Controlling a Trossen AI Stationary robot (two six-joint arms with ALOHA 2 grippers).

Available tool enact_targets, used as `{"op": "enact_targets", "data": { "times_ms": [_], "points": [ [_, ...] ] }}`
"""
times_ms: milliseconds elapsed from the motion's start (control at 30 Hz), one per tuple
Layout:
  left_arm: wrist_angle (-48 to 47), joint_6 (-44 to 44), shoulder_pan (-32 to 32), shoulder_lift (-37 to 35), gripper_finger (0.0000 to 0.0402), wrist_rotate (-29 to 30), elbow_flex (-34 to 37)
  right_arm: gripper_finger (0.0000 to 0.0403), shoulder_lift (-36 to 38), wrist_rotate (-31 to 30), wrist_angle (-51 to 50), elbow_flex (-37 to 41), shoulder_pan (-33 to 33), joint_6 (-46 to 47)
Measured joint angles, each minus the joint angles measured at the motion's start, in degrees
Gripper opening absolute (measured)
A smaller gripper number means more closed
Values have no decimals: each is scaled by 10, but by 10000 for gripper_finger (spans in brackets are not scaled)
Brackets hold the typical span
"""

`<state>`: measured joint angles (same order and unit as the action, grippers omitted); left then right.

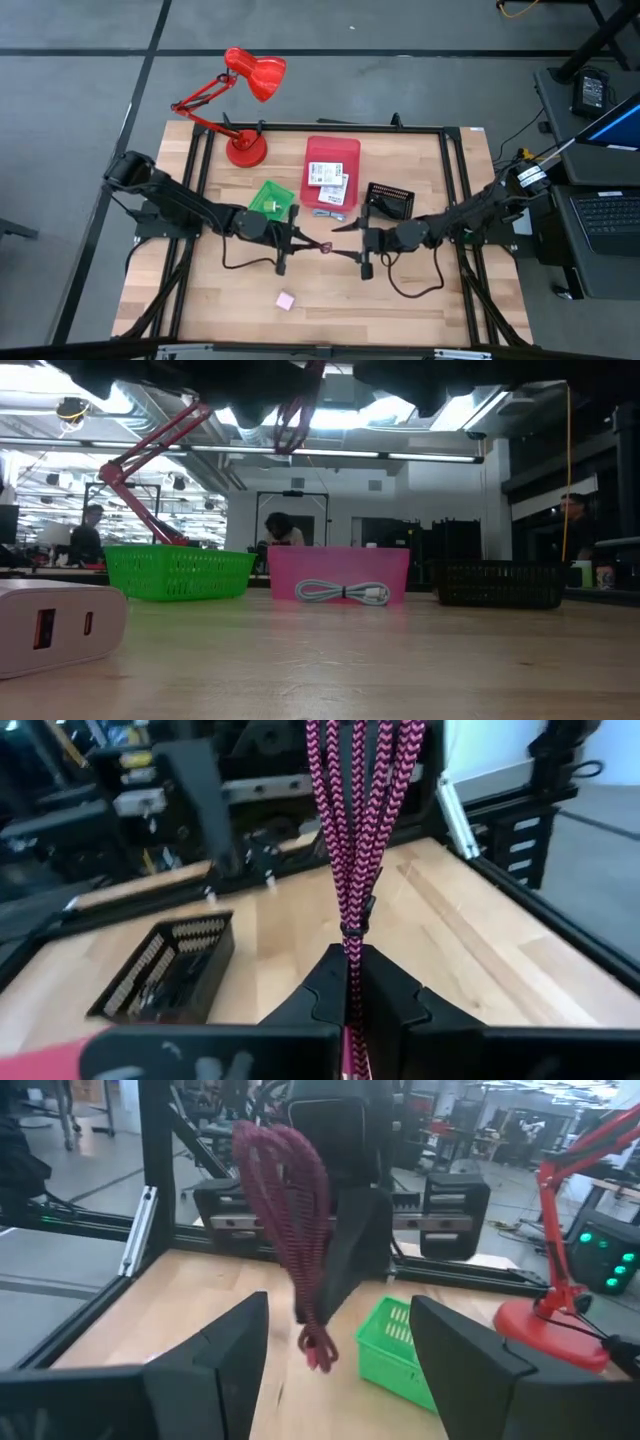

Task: Pick and place items into bin
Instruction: Put the pink charger cable into the black bin

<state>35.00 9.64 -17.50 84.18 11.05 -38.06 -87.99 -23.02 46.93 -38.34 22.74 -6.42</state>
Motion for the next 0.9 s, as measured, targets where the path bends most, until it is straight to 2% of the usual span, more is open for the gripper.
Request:
{"op": "enact_targets", "data": {
  "times_ms": [433, 633, 733, 900],
  "points": [
    [56, 15, 50, 56, 8, -49, -20, 225, 0, 64, 13, 0, -31, 18],
    [61, 26, 70, 81, 8, -80, -44, 223, 0, 64, 12, 0, -31, 14],
    [60, 27, 76, 87, 8, -93, -47, 205, 0, 64, 9, 0, -31, 14],
    [59, 36, 76, 87, 8, -91, -47, 144, 0, 64, 4, 0, -31, 10]
  ]
}}
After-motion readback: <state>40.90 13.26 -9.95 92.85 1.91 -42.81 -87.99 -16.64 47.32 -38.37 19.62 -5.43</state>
